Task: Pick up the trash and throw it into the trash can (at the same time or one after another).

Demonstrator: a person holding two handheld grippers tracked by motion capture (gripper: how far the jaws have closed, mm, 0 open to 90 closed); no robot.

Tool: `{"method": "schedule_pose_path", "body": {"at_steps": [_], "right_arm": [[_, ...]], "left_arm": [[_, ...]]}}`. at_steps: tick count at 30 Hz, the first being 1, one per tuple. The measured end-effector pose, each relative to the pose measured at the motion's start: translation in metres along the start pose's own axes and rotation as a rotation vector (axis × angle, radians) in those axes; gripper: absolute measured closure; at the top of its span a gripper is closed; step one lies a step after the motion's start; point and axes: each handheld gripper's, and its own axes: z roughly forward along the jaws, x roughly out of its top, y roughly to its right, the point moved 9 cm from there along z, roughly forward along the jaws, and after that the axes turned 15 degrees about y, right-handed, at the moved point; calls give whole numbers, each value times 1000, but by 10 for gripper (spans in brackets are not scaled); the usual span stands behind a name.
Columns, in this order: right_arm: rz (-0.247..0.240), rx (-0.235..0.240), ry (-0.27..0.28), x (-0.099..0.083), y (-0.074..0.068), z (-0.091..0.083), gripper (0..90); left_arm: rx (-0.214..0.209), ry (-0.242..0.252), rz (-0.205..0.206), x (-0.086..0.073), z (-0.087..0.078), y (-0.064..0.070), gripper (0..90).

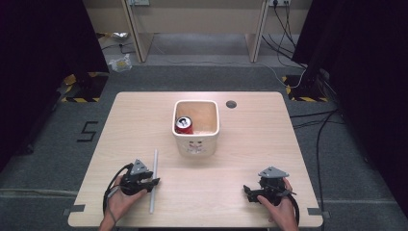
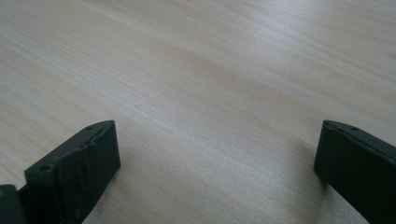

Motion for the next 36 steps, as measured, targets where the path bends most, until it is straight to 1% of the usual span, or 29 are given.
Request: {"method": "schedule_pose_path", "body": {"at_steps": [2,3,4,7,8,9,11,12,14,15,16,17,19,20,21,25,27,30,32,33,34,35,36], "right_arm": [[0,0,0,0,0,0,4],[0,0,0,0,0,0,3],[0,1,-1,0,0,0,3],[0,1,-1,0,0,0,3],[0,1,0,0,0,0,3],[0,1,0,0,0,0,3],[0,1,0,0,0,0,3],[-1,1,0,0,0,0,3],[-1,1,0,0,0,0,3],[-1,1,0,0,0,0,2],[0,2,-1,0,0,0,2],[0,2,-1,0,0,0,2],[-1,1,0,0,0,0,3],[-1,1,0,0,0,0,3],[-1,1,0,0,0,0,2],[-1,1,0,0,0,0,2],[-2,2,0,0,0,0,3],[-1,1,0,0,0,0,2],[-2,2,0,0,0,0,3],[-1,1,0,0,0,0,2],[-1,1,0,0,0,0,3],[-1,1,0,0,0,0,3],[-1,1,0,0,0,0,3]], "left_arm": [[-3,-5,-1,0,0,-3,661],[-12,-16,6,1,-1,-5,687],[-14,-22,7,1,-1,-6,694],[-18,-42,14,0,-2,-8,697],[-12,-54,12,1,-2,-11,697],[-10,-58,6,1,-2,-11,693],[-5,-62,-1,2,-1,-13,651],[10,-66,-1,3,0,-15,644],[13,-70,1,3,1,-15,644],[13,-70,1,3,1,-15,658],[13,-69,2,3,1,-15,685],[13,-65,1,3,1,-16,685],[17,-58,-1,3,1,-17,742],[17,-54,-2,3,1,-18,742],[18,-47,-6,3,1,-18,781],[16,-33,-9,3,1,-20,789],[28,-32,0,4,1,-21,791],[39,-21,-1,6,0,-25,791],[36,-5,-7,11,-5,-26,792],[40,8,-8,15,-8,-28,791],[40,8,-8,15,-8,-28,792],[42,27,-15,21,-13,-31,791],[42,27,-15,21,-13,-31,792]]}}
